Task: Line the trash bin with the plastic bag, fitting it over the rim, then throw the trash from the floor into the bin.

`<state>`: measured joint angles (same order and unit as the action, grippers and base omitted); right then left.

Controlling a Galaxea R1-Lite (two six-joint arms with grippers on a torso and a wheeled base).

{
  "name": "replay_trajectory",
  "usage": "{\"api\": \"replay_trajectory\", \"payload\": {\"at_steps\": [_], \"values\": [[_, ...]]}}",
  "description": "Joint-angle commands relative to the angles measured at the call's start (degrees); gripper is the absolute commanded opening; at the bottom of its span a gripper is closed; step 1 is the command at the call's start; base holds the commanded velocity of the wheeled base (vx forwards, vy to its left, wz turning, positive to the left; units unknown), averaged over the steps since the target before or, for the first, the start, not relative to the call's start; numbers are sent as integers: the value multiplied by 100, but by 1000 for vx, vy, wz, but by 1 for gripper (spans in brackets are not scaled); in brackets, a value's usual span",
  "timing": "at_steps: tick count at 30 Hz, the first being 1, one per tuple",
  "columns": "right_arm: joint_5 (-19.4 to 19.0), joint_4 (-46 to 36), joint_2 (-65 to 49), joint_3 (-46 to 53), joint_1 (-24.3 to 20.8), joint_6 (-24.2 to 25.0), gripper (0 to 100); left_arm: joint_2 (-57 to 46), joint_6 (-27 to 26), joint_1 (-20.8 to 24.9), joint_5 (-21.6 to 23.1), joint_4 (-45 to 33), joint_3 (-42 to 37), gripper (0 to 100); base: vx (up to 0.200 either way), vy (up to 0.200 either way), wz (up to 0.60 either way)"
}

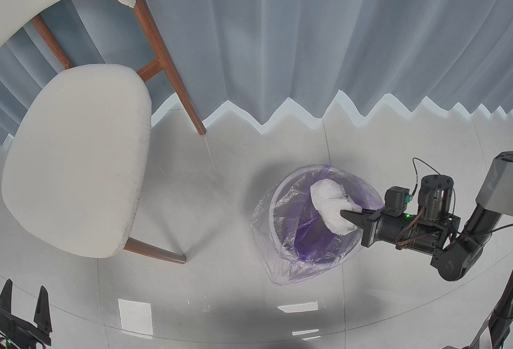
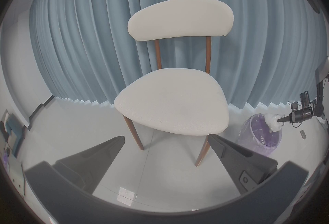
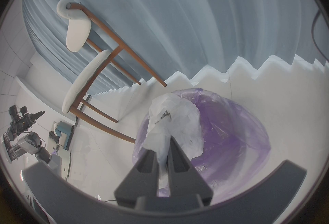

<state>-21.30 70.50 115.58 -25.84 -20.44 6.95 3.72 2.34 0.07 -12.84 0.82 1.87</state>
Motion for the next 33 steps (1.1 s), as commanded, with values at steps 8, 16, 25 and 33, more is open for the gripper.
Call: {"api": "replay_trajectory", "payload": {"at_steps": [8, 16, 25, 33], "values": [[82, 438, 1485, -975, -30, -1, 0, -363, -216, -7, 1345, -82, -178, 100, 0, 0, 0], [310, 1124, 1872, -773, -21, 17, 0, -363, -216, -7, 1345, -82, -178, 100, 0, 0, 0], [310, 1247, 1837, -659, -30, 175, 100, -354, -216, 1, 1345, -73, -178, 100, 0, 0, 0], [398, 1774, 1028, -158, -91, 465, 100, -363, -216, -7, 1336, -64, -187, 100, 0, 0, 0]]}}
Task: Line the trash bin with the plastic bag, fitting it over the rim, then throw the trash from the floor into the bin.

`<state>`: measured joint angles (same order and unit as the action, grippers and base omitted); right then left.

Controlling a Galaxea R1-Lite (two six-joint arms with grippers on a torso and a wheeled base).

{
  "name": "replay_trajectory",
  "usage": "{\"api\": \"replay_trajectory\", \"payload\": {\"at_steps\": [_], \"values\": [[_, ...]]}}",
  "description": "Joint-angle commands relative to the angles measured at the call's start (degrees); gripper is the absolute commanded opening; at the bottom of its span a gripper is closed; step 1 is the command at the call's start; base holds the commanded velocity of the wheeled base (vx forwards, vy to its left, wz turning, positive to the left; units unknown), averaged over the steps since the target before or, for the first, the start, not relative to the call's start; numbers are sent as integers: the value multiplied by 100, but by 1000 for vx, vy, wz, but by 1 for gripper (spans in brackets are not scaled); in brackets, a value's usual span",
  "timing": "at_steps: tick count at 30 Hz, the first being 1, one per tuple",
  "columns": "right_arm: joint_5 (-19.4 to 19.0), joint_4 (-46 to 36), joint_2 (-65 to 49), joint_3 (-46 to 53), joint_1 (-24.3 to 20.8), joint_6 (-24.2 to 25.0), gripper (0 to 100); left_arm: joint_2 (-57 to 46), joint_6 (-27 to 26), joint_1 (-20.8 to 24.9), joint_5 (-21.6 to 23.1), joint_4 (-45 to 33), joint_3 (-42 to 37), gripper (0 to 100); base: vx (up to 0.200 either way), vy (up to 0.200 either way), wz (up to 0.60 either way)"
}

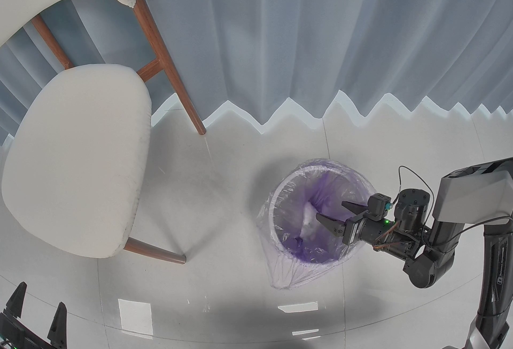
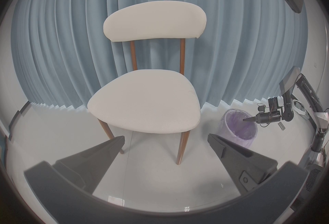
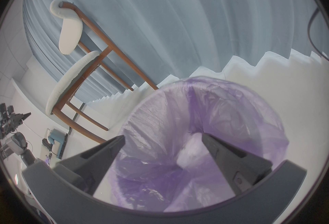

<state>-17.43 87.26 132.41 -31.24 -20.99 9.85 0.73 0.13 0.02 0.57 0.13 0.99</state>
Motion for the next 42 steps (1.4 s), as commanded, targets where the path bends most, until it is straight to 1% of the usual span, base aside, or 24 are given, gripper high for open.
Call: {"api": "replay_trajectory", "payload": {"at_steps": [1, 4, 6, 10, 15, 18, 20, 21, 23, 24, 25, 26, 27, 28, 29, 31, 33, 34, 36, 37, 38, 39, 41, 42], "values": [[12, 98, -822, 426, -28, 202, 100, -64, -5, -2, -5, 4, -99, 100, 0, 0, 0], [12, -157, -2097, 593, 113, 465, 100, -64, -13, -2, -5, 13, -99, 100, 0, 0, 0], [12, -737, -3046, 795, 297, 623, 100, -64, -22, -2, -5, 13, -99, 100, 0, 0, 0], [29, -2662, -5446, 1173, 790, 667, 100, -64, -22, -2, -5, 4, -99, 100, 0, 0, 0], [-15, -5246, -8478, 1411, 1642, 597, 100, -64, -22, -2, -5, 13, -99, 100, 0, 0, 0], [-15, -6696, -10148, 1437, 1827, 553, 100, -64, -13, -2, -5, 13, -99, 100, 0, 0, 0], [-15, -7724, -11255, 1463, 1827, 289, 100, -64, -22, -2, -5, 13, -99, 100, 0, 0, 0], [-6, -8489, -12064, 1560, 1827, -115, 100, -64, -22, -2, -5, 13, -99, 100, 0, 0, 0], [-6, -9139, -12740, 1701, 1792, -528, 100, -64, -22, -2, -5, 4, -99, 100, 0, 0, 0], [-6, -9139, -12740, 1701, 1792, -528, 100, -64, -22, -2, -5, 4, -99, 100, 0, 0, 0], [38, -9385, -13180, 2377, 2099, -1337, 100, -64, -22, -2, -5, 13, -99, 100, 0, 0, 0], [91, -8955, -13241, 2949, 2178, -1424, 100, -64, -22, -2, -5, 13, -99, 100, 0, 0, 0], [161, -8726, -13241, 3107, 2143, -1372, 100, -64, -22, -2, -5, 13, -99, 100, 0, 0, 0], [513, -8392, -13241, 3089, 2108, -1170, 100, -64, -13, -2, -5, 13, -99, 100, 0, 0, 0], [864, -8559, -13233, 3028, 2108, -941, 100, -64, -5, -2, -5, 13, -99, 100, 0, 0, 0], [1805, -9139, -13233, 2878, 2108, -449, 100, -64, -13, -2, -5, 13, -99, 100, 0, 0, 0], [2244, -9060, -13233, 2870, 2108, -220, 100, -64, -5, -2, -13, 13, -99, 100, 0, 0, 0], [2332, -8937, -13233, 2914, 2108, -264, 100, -64, -5, -2, -5, 13, -99, 100, 0, 0, 0], [2174, -8744, -13241, 3001, 2108, -730, 100, -64, -5, -2, -13, 22, -99, 100, 0, 0, 0], [1708, -8708, -13233, 3124, 2108, -1161, 100, -64, 4, -2, -13, 22, -99, 100, 0, 0, 0], [1708, -8708, -13233, 3124, 2108, -1161, 100, -64, 4, -2, -13, 22, -99, 100, 0, 0, 0], [1348, -8735, -13233, 3124, 2108, -1301, 100, -64, 4, -2, -13, 22, -99, 100, 0, 0, 0], [1409, -8726, -13233, 3124, 2108, -1178, 100, -64, 4, -2, -13, 22, -99, 100, 0, 0, 0], [1664, -8726, -13233, 3124, 2108, -792, 100, -64, -5, -2, -13, 22, -99, 100, 0, 0, 0]]}}
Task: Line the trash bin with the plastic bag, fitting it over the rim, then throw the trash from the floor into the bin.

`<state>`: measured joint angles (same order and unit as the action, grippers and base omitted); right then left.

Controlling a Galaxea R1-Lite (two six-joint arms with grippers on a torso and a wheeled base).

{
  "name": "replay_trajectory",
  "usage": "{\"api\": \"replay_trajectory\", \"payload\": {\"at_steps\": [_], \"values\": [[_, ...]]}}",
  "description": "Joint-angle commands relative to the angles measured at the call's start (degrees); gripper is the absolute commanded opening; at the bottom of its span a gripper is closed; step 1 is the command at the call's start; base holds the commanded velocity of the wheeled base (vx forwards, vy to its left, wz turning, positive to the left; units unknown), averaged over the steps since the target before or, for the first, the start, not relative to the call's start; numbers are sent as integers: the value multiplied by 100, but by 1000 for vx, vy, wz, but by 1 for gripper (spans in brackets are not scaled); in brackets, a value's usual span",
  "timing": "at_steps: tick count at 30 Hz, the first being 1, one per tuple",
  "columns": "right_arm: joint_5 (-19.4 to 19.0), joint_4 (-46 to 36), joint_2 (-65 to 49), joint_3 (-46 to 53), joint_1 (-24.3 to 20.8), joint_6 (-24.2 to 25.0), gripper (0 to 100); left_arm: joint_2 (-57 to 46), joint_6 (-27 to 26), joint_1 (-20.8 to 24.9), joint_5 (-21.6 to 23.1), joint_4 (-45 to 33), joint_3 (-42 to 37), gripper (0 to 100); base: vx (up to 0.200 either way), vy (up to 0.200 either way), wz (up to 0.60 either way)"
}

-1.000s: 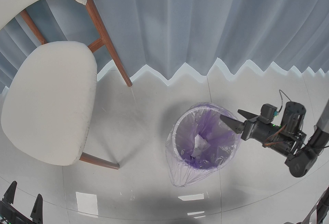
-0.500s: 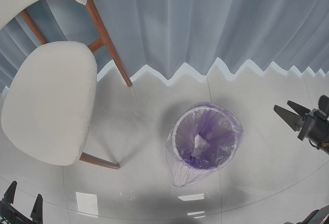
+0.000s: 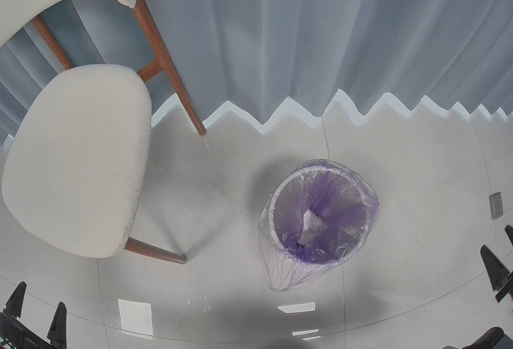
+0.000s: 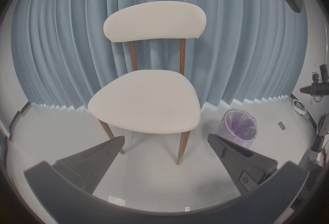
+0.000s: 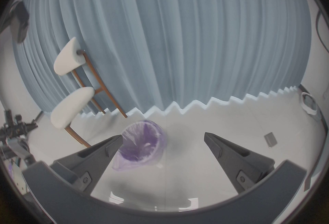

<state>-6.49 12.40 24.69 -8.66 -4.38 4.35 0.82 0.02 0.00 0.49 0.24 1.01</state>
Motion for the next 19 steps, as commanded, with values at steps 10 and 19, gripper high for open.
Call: {"api": "replay_trajectory", "payload": {"at_steps": [10, 19], "values": [[640, -1231, -2469, 866, 446, -303, 100, -55, -2, 9, 30, -24, -92, 100, 0, 0, 0], [613, -1249, -2460, 866, 446, -444, 100, -73, -11, 0, 22, -24, -92, 100, 0, 0, 0]]}}
